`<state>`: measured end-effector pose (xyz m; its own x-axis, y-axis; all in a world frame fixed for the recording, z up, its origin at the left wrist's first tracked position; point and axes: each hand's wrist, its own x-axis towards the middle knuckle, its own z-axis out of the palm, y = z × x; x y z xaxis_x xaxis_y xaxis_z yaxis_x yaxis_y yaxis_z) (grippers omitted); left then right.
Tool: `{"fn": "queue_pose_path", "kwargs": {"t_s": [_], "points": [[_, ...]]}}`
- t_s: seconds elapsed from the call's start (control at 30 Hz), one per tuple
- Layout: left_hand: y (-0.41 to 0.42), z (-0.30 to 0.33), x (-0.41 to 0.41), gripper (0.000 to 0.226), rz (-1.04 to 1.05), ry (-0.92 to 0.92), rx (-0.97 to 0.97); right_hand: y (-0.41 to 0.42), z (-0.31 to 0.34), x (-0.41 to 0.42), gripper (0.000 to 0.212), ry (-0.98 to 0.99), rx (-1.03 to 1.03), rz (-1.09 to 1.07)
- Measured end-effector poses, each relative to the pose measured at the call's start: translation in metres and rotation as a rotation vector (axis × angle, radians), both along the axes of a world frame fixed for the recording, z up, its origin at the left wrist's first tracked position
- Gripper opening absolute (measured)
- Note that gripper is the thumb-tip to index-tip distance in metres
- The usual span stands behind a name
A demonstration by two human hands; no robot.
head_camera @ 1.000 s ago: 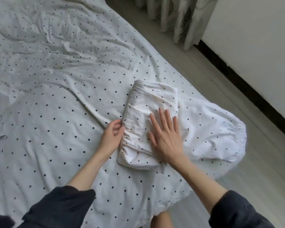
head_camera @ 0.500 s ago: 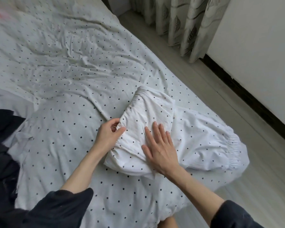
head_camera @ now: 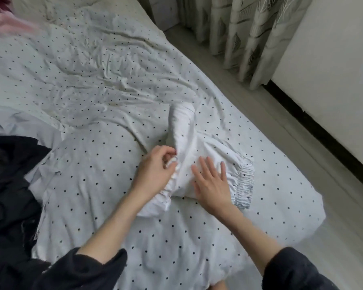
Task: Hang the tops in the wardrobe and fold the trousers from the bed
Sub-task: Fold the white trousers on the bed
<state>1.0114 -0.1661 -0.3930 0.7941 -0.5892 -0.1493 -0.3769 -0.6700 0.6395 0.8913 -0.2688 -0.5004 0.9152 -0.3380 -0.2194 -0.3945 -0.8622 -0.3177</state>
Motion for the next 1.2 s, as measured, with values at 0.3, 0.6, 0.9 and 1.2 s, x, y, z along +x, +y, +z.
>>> {"fn": "queue_pose_path", "kwargs": {"t_s": [0.3, 0.6, 0.9, 1.2], "points": [[-0.025, -0.054, -0.034, 0.031, -0.041, 0.111, -0.057, -0.042, 0.012, -0.059, 0.046, -0.124, 0.129, -0.35], [0.006, -0.102, 0.017, 0.062, 0.135, 0.468, 0.077, -0.015, 0.01, -0.03, 0.051, -0.341, 0.168, -0.318], [0.005, -0.103, 0.014, 0.033, 0.175, 0.426, -0.057, -0.051, 0.018, -0.005, 0.021, -0.023, 0.519, -0.899], [-0.013, -0.106, 0.006, 0.041, 0.123, 0.521, -0.032, -0.078, 0.005, -0.038, 0.016, -0.148, 0.562, -1.082]]}}
